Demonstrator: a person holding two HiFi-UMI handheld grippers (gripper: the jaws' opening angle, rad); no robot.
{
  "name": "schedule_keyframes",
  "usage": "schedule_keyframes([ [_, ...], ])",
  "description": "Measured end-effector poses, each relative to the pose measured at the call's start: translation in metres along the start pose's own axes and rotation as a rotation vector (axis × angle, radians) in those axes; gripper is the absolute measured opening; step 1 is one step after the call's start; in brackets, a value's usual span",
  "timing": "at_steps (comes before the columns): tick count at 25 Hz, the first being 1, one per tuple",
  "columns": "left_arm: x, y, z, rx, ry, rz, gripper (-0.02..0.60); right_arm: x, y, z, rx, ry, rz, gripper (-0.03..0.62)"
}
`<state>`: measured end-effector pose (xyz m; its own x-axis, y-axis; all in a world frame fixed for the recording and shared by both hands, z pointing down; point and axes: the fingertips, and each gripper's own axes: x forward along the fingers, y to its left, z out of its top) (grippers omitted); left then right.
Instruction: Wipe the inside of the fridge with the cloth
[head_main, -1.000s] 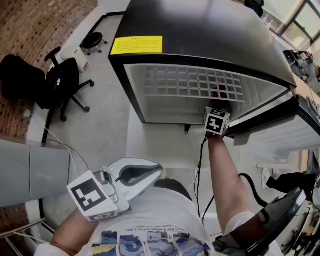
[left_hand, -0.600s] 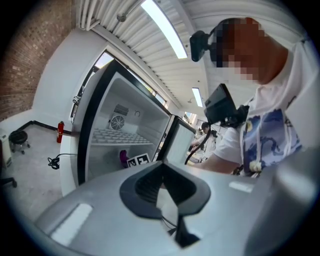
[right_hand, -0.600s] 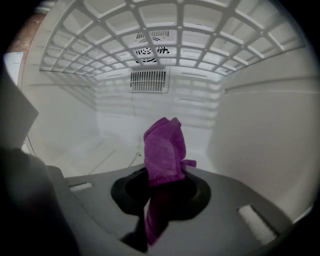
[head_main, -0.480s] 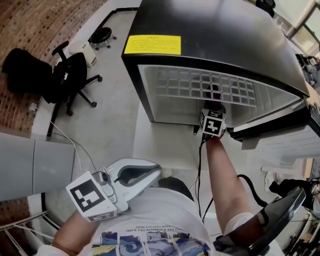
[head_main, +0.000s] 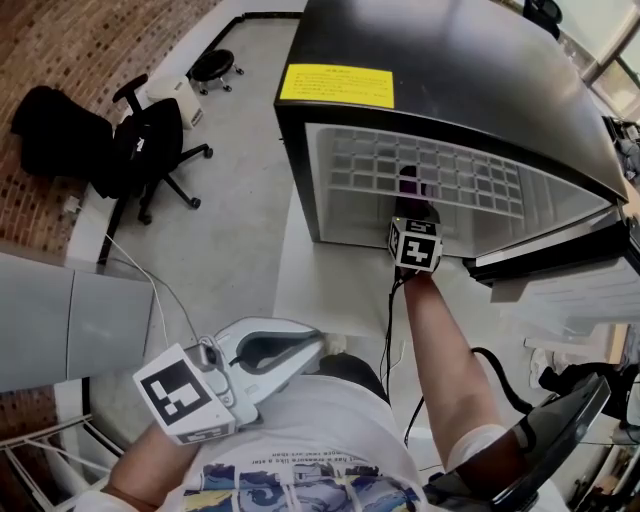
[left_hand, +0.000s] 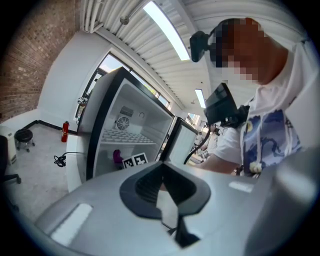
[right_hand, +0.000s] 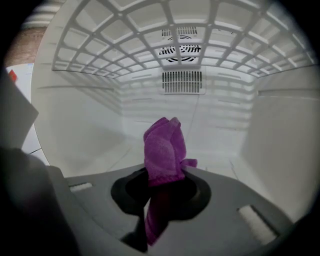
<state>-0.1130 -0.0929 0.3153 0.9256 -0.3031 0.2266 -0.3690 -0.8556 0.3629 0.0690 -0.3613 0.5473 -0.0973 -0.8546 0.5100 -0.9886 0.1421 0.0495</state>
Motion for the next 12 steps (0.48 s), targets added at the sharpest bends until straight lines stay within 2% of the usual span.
schedule_keyframes([
  [7,-0.019,0.004,-0.002,-0.014,-0.014,0.038,0.008,0.007,0.046,0.009,0.011,-0.006,0.090,0.052],
  [12,-0.030,0.006,-0.005,-0.022,-0.024,0.065,0.008,0.010,0.082,0.015,0.045,-0.012,0.185,0.052],
])
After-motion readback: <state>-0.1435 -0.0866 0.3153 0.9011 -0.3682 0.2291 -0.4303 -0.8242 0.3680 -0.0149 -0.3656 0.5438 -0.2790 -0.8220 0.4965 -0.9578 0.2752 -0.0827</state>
